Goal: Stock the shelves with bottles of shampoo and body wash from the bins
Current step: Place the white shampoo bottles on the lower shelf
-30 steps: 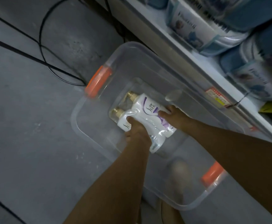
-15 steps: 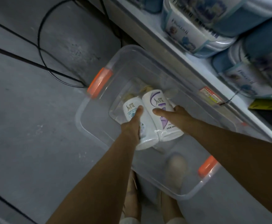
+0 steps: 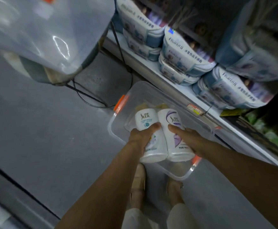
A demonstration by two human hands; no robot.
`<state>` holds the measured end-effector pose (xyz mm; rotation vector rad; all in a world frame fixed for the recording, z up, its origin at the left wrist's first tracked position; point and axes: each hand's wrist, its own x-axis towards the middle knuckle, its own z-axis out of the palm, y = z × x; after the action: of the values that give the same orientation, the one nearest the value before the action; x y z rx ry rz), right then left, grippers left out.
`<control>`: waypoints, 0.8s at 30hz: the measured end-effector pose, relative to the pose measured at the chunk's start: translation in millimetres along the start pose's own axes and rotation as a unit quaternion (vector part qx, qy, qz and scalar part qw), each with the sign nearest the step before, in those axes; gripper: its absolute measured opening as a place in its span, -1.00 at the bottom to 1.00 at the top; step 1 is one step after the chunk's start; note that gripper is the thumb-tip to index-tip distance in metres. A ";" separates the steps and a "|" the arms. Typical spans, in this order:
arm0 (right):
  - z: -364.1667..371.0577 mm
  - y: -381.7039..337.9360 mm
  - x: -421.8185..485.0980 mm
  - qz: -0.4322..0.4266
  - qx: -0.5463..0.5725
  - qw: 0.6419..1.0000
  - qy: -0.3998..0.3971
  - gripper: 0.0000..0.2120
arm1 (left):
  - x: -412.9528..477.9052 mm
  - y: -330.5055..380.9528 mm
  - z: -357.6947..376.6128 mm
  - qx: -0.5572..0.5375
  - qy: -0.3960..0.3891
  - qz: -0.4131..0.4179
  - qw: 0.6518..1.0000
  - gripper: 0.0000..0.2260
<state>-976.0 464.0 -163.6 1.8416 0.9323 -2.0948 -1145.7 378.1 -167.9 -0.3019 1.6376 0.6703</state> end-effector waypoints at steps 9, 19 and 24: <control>23.5 -31.2 -150.6 -0.032 0.049 0.998 0.026 -0.25 | -154.0 43.2 -23.8 0.085 -0.020 0.109 0.990 -0.52; 27.4 -97.9 -324.3 -0.176 -0.009 0.980 0.088 -0.49 | -337.4 94.8 -40.8 0.114 -0.055 0.241 0.962 -0.70; 18.2 -120.6 -411.8 -0.270 -0.038 0.954 0.120 -0.44 | -425.9 118.4 -45.5 0.129 -0.110 0.317 0.933 -0.90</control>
<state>-971.6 444.4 265.4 1.9999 1.7199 -2.0869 -1168.0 370.6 275.9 0.5036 1.5786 0.9155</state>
